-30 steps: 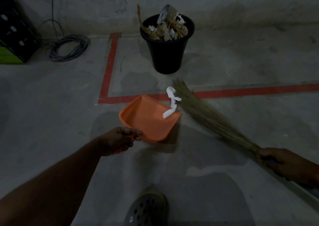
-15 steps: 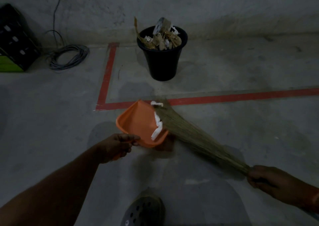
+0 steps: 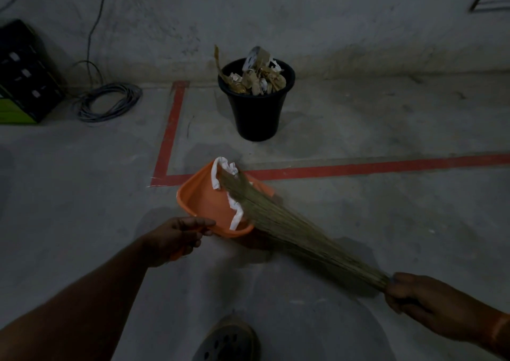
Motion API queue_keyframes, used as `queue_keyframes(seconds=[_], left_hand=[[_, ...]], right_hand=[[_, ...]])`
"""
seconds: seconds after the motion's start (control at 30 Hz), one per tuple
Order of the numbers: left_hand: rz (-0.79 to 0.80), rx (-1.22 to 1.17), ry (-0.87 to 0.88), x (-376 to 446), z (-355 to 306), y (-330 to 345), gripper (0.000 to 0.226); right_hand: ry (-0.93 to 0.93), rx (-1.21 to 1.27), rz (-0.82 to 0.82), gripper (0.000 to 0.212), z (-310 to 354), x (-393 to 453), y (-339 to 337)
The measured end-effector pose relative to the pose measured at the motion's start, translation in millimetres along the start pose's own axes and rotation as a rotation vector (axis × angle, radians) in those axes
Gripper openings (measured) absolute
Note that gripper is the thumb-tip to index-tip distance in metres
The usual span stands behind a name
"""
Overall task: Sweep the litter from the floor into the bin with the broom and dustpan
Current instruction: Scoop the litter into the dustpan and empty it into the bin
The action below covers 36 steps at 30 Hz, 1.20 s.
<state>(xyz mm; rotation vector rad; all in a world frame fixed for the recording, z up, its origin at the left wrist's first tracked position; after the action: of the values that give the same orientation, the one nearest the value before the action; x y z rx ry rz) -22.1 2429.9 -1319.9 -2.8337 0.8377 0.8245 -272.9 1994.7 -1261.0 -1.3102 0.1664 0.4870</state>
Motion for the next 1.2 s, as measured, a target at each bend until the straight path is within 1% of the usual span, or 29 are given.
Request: queue_keyframes(seconds=[0.13,0.27,0.37,0.5,0.6,0.67,0.8,0.93,1.2], left_hand=[[-0.015,0.024,0.066,-8,-42,-11,0.044],[0.014,0.027,0.153,-15,-105,-17,0.043],[0.0,0.057,0.202,-16,-160,-19,0.044],[0.017,0.125,0.281,-13,-228,-15,0.044],[0.025,0.139,0.335,-9,-260,-12,0.045],[0.029,0.147,0.358,-7,-272,-8,0.042],[0.028,0.143,0.379,-2,-279,-4,0.037],[0.037,0.134,0.37,2,-276,-5,0.038],[0.035,0.115,0.368,17,-278,-8,0.039]], right_hand=[[-0.011,-0.01,-0.043,0.017,7,4,-32],[0.065,0.075,-0.084,0.019,8,12,-80],[0.093,0.099,-0.14,0.024,6,18,-122],[0.087,0.109,-0.197,0.027,5,26,-166],[0.099,0.131,-0.219,0.026,6,29,-185],[0.116,0.176,-0.233,0.029,6,30,-193],[0.147,0.237,-0.22,0.029,5,32,-196],[0.177,0.286,-0.184,0.023,7,32,-197],[0.226,0.348,-0.148,0.02,10,38,-208]])
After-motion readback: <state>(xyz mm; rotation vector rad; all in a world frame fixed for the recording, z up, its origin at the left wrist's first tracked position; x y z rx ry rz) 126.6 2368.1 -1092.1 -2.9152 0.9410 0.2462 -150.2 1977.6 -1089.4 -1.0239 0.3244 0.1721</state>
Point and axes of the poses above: each hand's wrist, its own x-axis towards the middle knuckle, its own y-axis out of the palm, z = x × y, the point moved 6 cm from there along x, towards the middle knuckle, and after that the axes turned 9 degrees about y, right-handed, at the moved point
